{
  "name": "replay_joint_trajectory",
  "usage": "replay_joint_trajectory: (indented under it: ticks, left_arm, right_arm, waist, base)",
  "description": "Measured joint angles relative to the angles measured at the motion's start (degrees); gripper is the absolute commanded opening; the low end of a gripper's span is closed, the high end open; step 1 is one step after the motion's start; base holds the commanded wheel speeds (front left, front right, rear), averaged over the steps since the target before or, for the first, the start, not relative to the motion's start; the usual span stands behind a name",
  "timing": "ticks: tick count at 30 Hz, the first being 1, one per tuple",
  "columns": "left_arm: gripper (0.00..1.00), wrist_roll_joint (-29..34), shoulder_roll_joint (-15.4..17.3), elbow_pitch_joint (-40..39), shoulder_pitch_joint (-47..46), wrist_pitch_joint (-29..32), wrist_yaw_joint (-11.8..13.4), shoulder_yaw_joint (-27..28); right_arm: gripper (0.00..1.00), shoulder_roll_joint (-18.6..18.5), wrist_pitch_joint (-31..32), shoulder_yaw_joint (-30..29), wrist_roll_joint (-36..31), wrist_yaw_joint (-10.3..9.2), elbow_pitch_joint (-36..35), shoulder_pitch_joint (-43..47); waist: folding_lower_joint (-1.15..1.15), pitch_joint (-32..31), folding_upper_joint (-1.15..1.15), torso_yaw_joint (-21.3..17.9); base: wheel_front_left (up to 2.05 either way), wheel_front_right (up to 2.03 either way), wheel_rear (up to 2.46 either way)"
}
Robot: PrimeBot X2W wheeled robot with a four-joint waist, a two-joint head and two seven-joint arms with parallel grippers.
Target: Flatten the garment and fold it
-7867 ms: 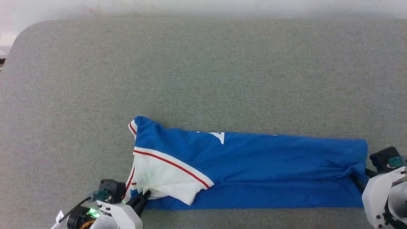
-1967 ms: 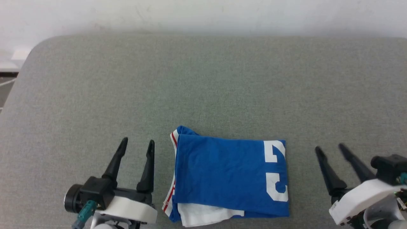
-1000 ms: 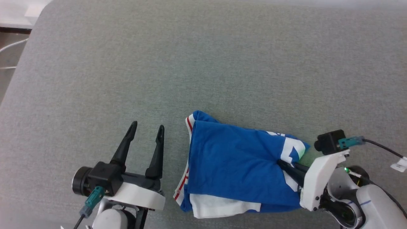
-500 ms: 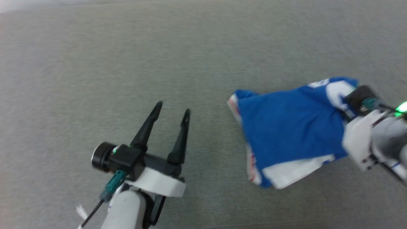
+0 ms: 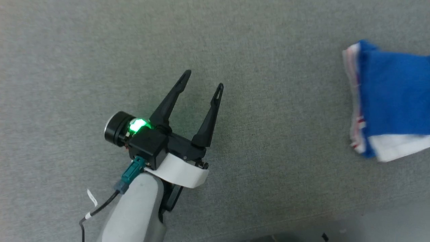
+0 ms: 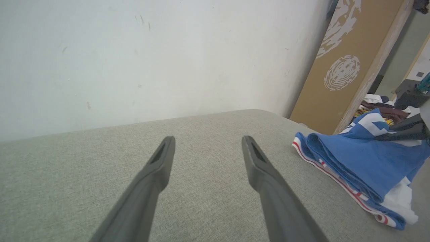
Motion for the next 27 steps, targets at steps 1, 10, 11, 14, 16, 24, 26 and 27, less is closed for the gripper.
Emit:
replay_joint_trajectory:
  ticks: [1, 10, 11, 14, 16, 24, 26, 27]
  left_arm:
    - [1.0, 0.1, 0.2, -0.3, -0.3, 0.0, 0.0, -0.2]
    - [1.0, 0.5, 1.6, -1.4, -2.0, 0.0, 0.0, 0.0]
    - [1.0, 0.5, 1.6, -1.5, -2.1, 0.0, 0.0, 0.1]
    - [1.0, 0.5, 1.5, -2.0, -2.2, 0.0, 0.0, 0.0]
    - [1.0, 0.5, 1.4, -2.0, -2.2, 0.0, 0.0, -0.1]
    - [1.0, 0.3, 0.9, -0.7, -0.9, 0.0, 0.0, 1.9]
    - [1.0, 0.3, 0.6, -0.5, 0.6, 0.0, 0.0, 3.0]
    - [1.0, 0.2, 0.5, -0.5, 1.4, 0.0, 0.0, 3.6]
  right_arm:
    - [0.0, -0.7, -0.8, -0.9, -0.4, 0.0, 1.6, 0.0]
    - [0.0, 0.3, -10.1, -12.4, -5.8, 0.0, 14.4, -2.5]
    - [0.0, 0.8, -11.0, -13.1, -6.5, 0.0, 15.3, -2.9]
    - [0.0, 2.7, -12.3, -15.0, -8.6, 0.0, 17.2, -3.3]
    - [0.5, 4.0, -13.3, -16.8, -9.9, 0.0, 18.4, -3.3]
    - [1.0, 7.3, -16.7, -21.5, -11.7, 0.0, 20.7, -3.2]
    - [1.0, 8.1, -17.4, -21.9, -11.5, 0.01, 19.9, -2.9]
    - [1.0, 8.6, -17.8, -22.1, -11.5, 0.0, 19.1, -2.7]
  waist:
    - [0.0, 0.9, 0.0, -0.1]
    - [0.0, 7.4, 0.0, 0.1]
    - [0.0, 7.9, 0.0, 0.3]
    - [0.0, 8.8, 0.0, 1.2]
    - [0.0, 9.0, 0.0, 1.7]
    - [-0.01, 5.6, 0.0, 2.4]
    - [-0.01, 3.9, 0.0, 2.4]
    - [-0.01, 2.9, 0.0, 2.4]
  base:
    - [0.0, 0.0, 0.0]
    - [0.0, 0.0, 0.0]
    - [0.0, 0.0, 0.0]
    - [0.0, 0.0, 0.0]
    - [0.0, 0.0, 0.0]
    - [0.0, 0.0, 0.0]
    - [0.0, 0.0, 0.0]
    - [0.0, 0.0, 0.0]
